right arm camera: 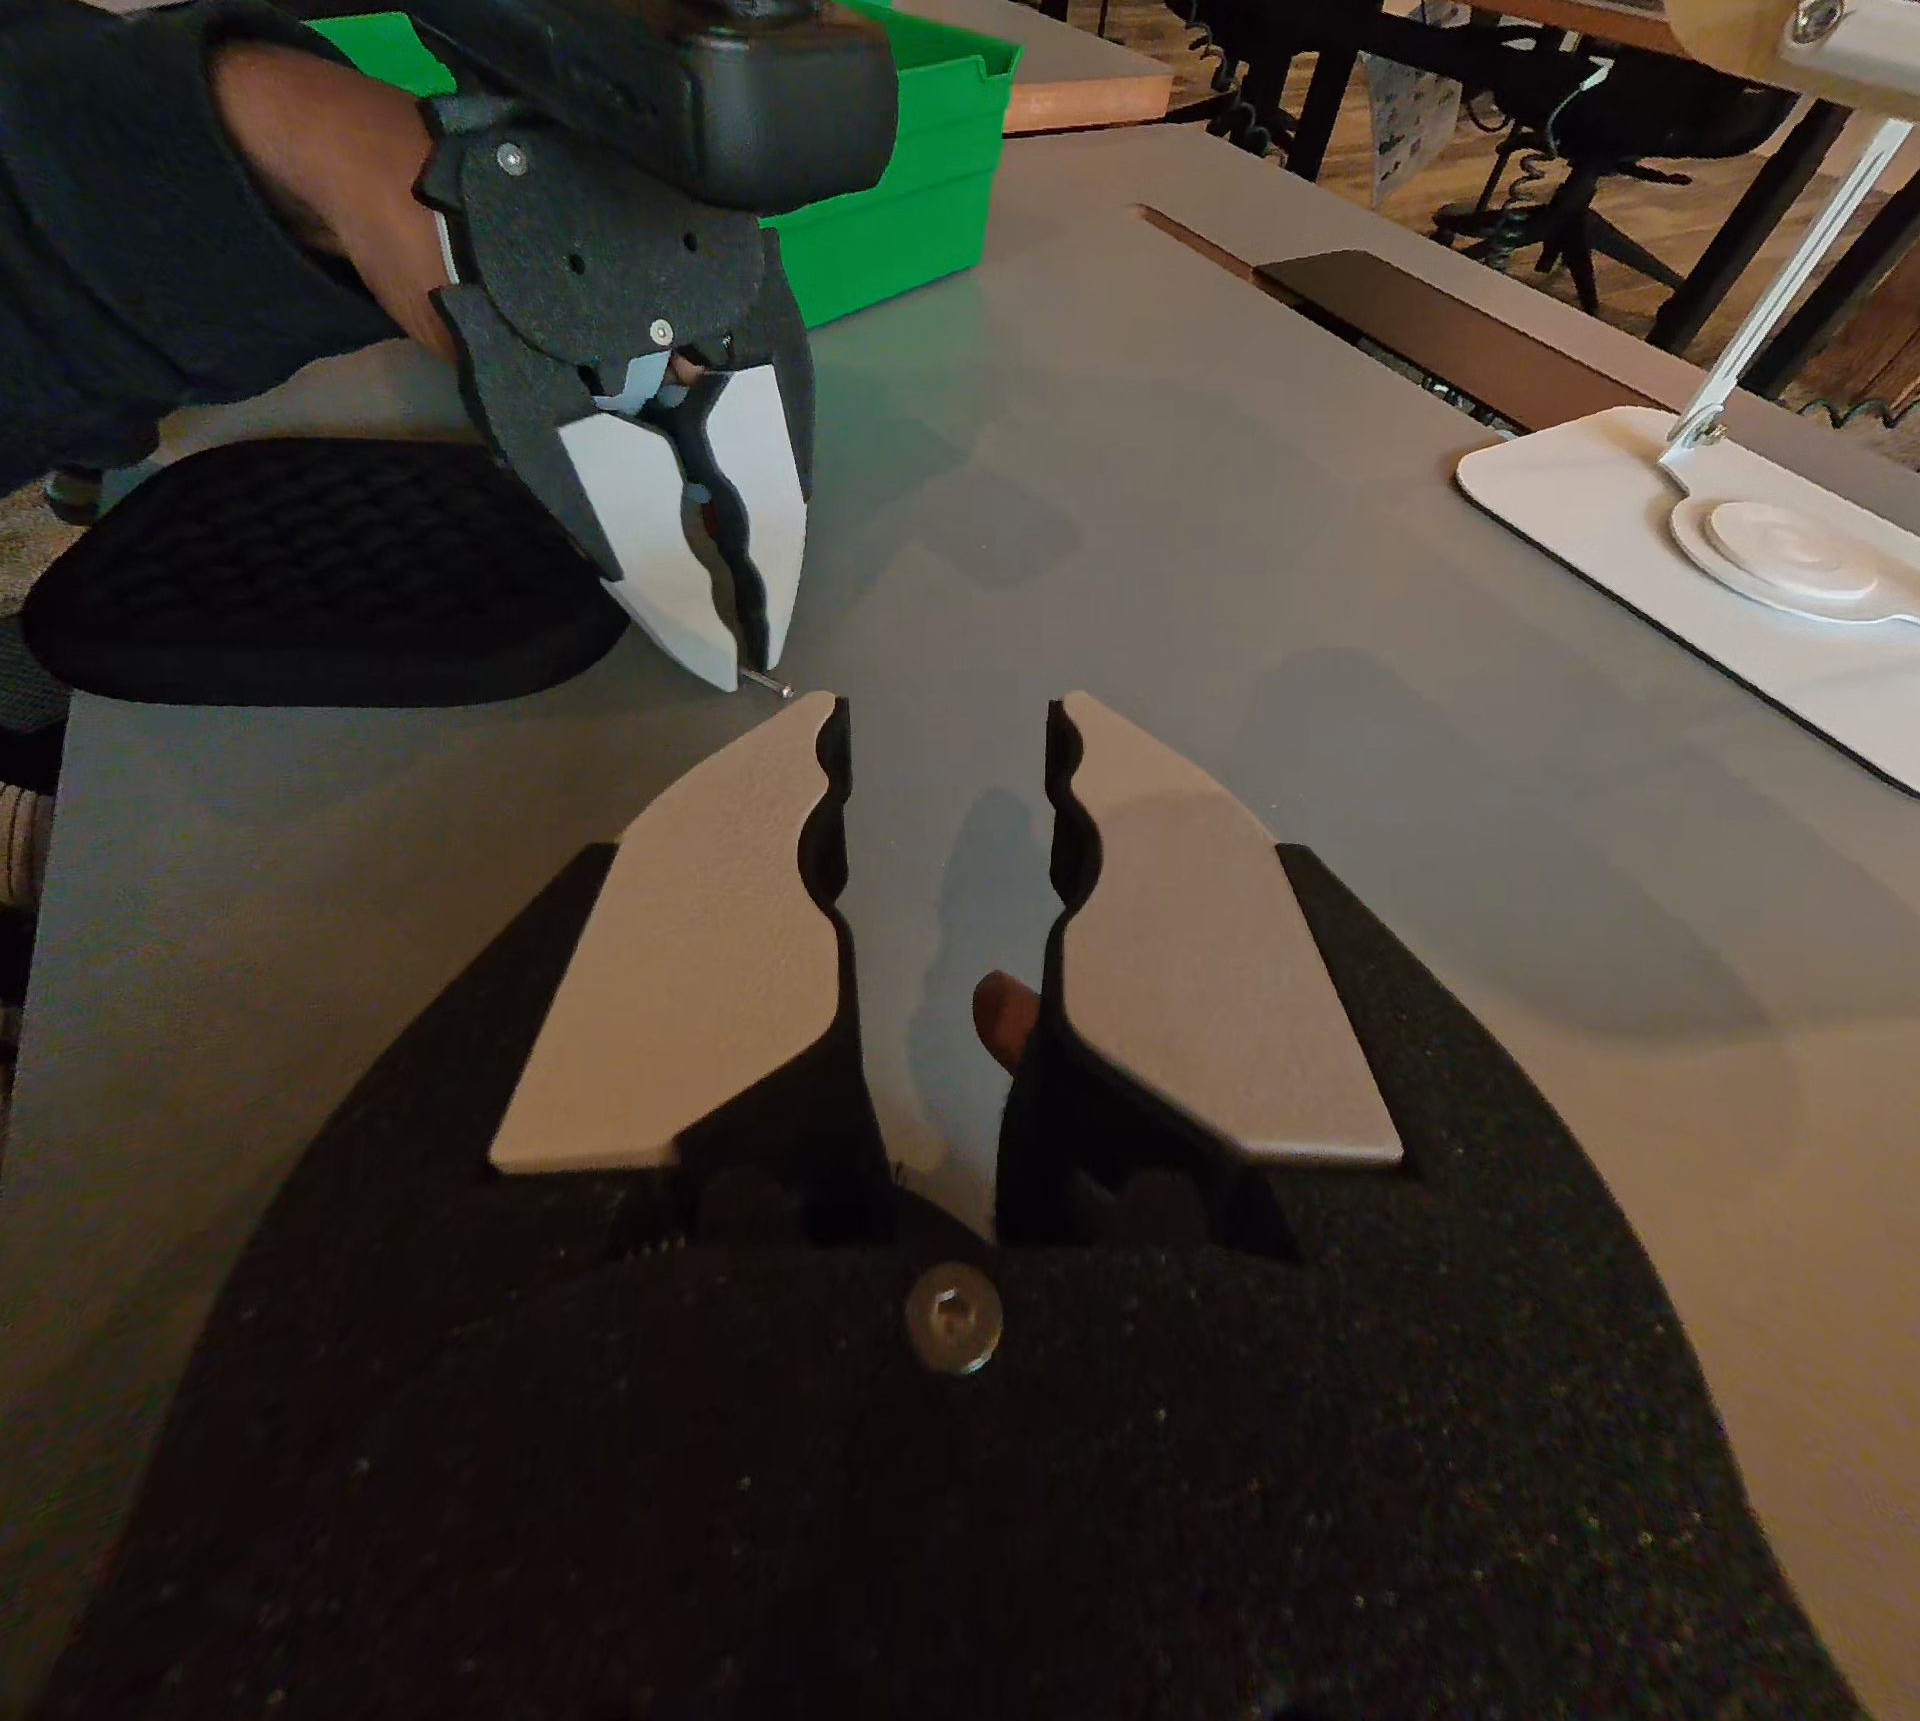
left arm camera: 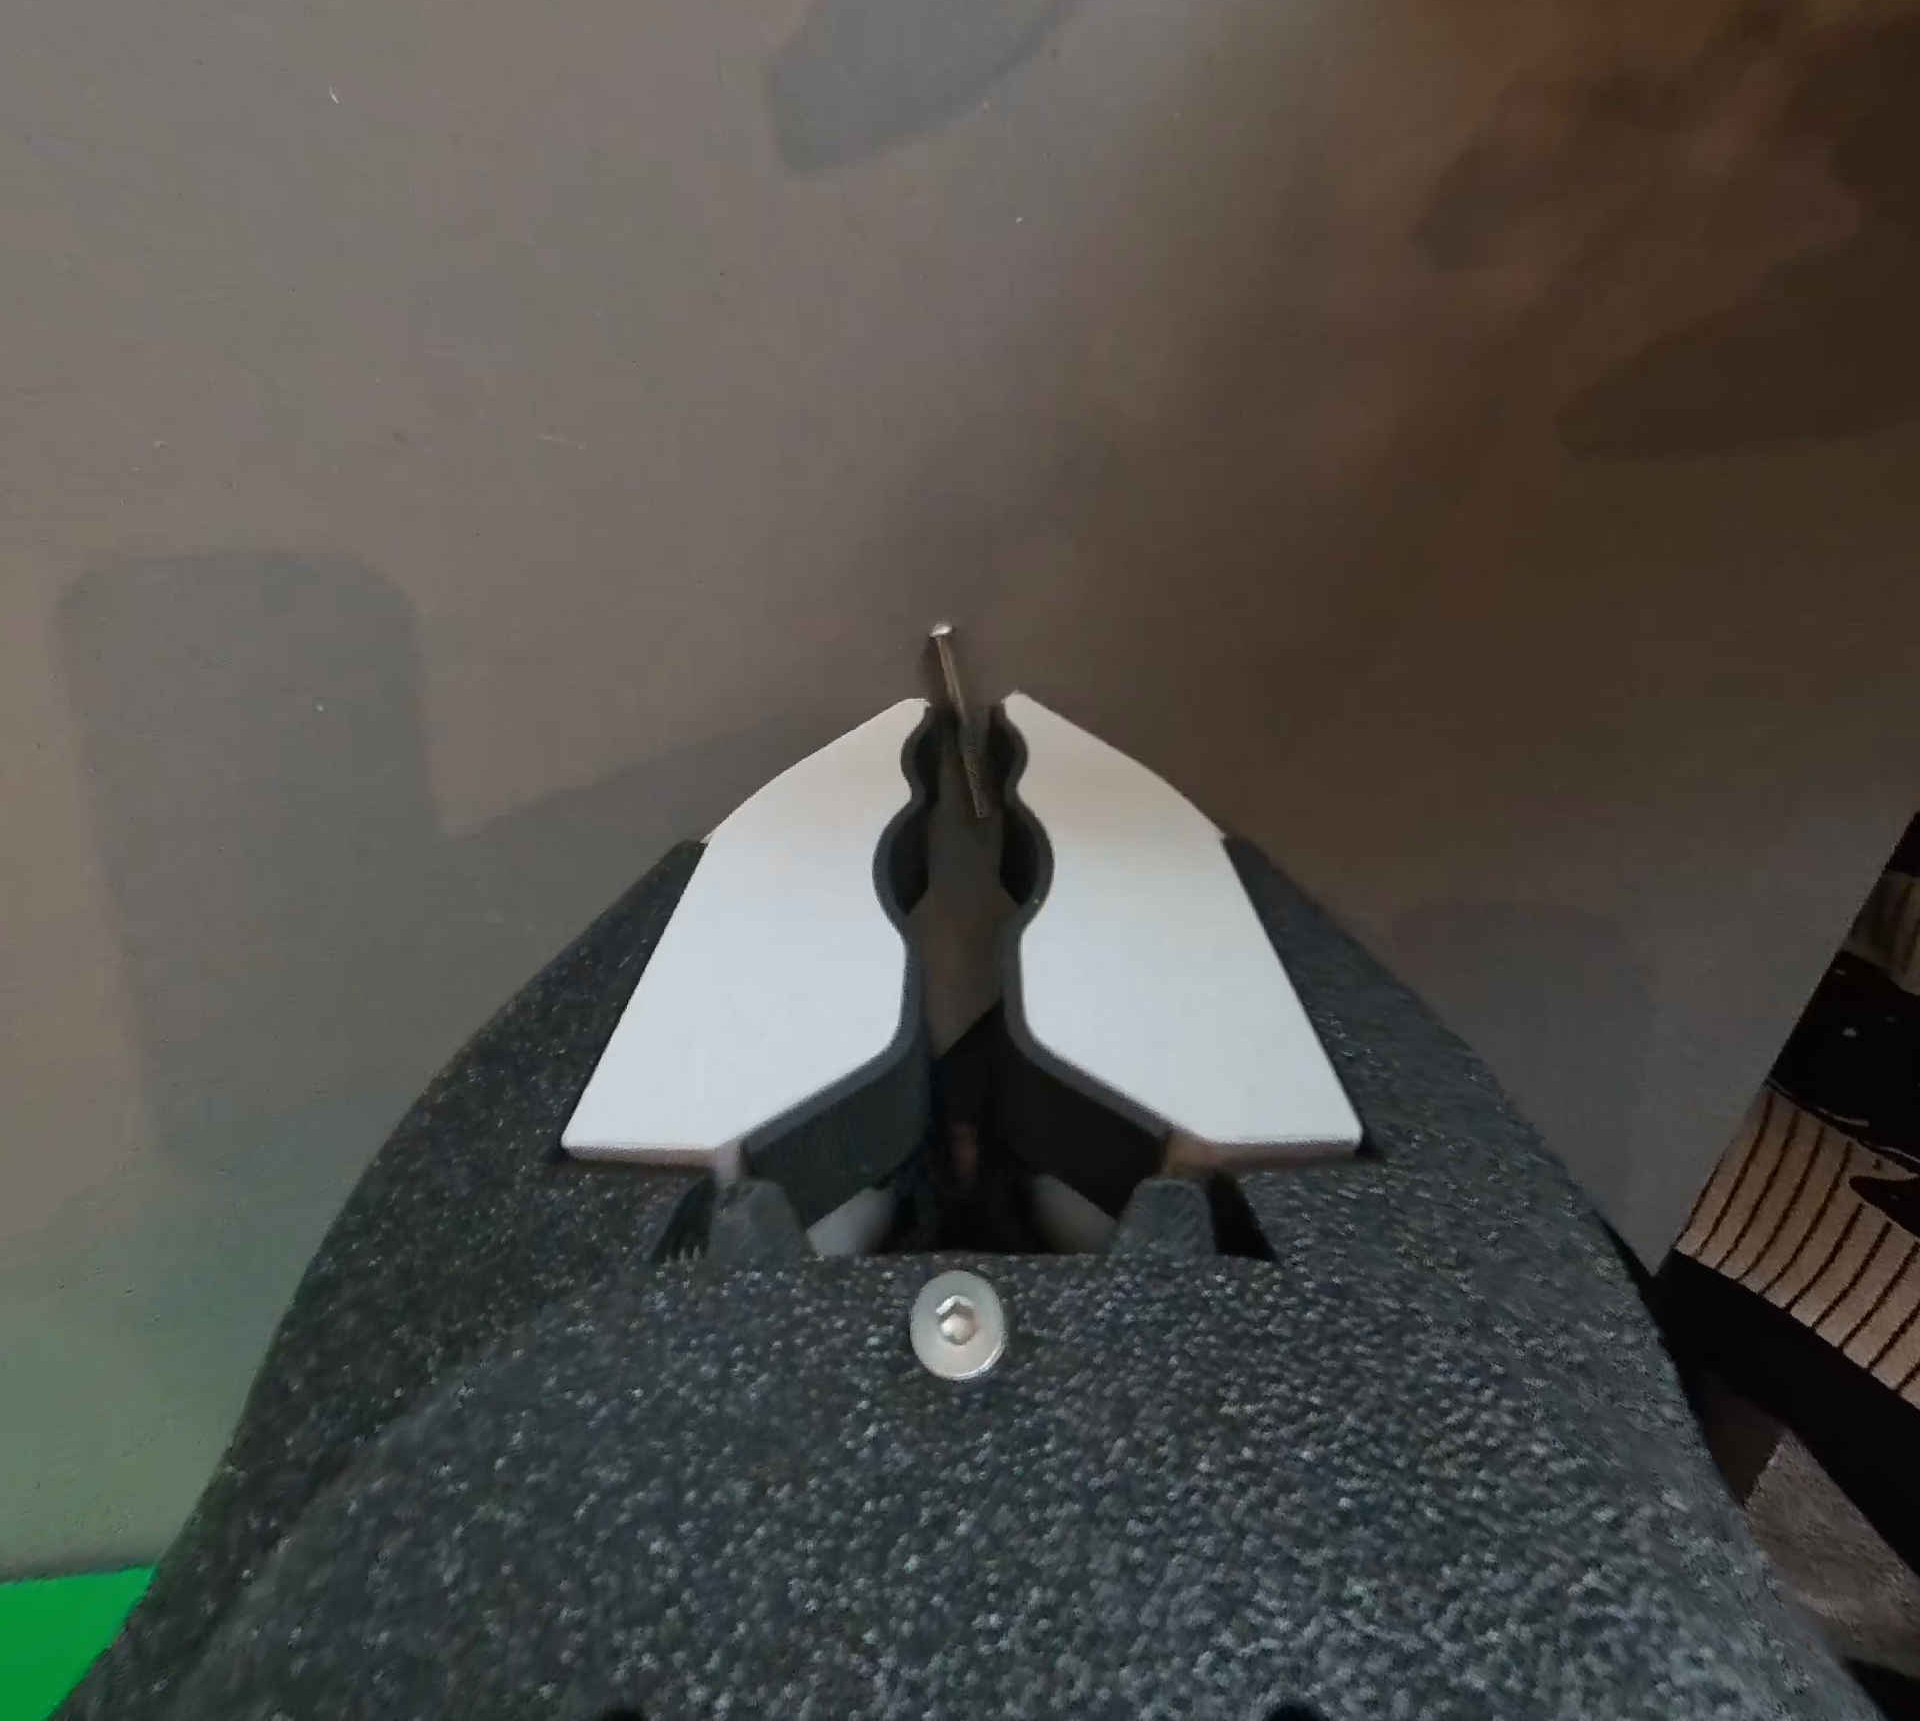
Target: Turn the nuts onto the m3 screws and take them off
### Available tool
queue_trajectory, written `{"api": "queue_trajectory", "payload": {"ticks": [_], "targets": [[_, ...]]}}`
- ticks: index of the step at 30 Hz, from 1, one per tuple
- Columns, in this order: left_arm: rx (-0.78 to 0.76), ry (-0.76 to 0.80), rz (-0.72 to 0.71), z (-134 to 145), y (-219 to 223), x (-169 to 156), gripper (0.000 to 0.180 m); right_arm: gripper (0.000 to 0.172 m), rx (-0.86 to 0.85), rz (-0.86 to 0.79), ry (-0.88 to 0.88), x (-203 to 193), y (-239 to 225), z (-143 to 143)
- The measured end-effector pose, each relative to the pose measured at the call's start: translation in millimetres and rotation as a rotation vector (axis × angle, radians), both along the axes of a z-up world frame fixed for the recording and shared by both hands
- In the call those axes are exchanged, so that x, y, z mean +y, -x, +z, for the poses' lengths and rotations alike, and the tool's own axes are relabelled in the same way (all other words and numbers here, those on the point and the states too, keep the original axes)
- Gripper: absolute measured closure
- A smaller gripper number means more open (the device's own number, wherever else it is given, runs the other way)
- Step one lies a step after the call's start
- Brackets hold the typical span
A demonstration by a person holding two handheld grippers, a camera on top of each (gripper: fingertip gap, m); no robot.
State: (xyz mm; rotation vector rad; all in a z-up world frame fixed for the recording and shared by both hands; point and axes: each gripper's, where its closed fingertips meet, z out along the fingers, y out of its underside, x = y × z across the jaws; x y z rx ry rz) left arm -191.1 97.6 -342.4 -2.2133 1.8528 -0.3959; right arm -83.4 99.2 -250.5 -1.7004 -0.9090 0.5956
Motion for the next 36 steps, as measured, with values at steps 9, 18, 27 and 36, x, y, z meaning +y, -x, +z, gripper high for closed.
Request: {"api": "queue_trajectory", "payload": {"ticks": [9,18,27,36], "targets": [[-0.260,-0.054,0.084,83,25,-4,0.155,0.137,0.021,-0.012,0.009,2,-4,-1],[-0.239,-0.221,0.430,158,188,34,0.158,0.136,0.022,-0.015,0.013,4,-4,-2],[-0.039,-0.009,0.786,90,277,67,0.162,0.136,0.021,-0.005,0.008,3,-3,-3],[0.181,0.163,0.978,28,308,76,0.163,0.136,0.047,0.018,-0.006,-1,-1,2]]}}
